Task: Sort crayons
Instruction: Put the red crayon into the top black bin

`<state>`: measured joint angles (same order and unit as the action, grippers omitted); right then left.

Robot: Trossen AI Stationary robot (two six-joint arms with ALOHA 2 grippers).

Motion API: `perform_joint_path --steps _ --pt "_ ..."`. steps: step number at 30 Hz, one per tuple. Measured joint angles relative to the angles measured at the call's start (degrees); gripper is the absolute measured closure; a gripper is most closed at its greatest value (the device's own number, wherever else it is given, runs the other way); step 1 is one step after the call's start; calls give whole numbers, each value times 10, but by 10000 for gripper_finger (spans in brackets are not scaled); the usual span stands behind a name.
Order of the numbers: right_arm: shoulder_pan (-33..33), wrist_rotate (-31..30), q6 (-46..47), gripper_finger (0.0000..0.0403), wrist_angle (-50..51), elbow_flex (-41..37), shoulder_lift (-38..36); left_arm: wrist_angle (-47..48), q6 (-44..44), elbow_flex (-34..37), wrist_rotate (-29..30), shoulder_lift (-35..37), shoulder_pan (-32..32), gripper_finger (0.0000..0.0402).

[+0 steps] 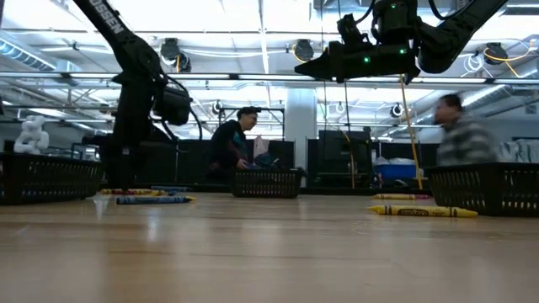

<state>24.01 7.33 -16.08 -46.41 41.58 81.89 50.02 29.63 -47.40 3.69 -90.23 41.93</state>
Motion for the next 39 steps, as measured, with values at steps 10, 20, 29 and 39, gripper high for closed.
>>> perform_joint_path --steps 10,20,29,39 --pt "0 0 0 376 0 0 0 -29 -15 0 38 -20 -1 267" --pt "0 0 3 376 0 0 0 -43 -16 0 41 -20 0 279" --pt "0 0 4 376 8 0 0 -41 -16 0 29 -20 -1 355" --pt "0 0 3 376 38 0 -9 54 -35 0 35 4 -8 400"
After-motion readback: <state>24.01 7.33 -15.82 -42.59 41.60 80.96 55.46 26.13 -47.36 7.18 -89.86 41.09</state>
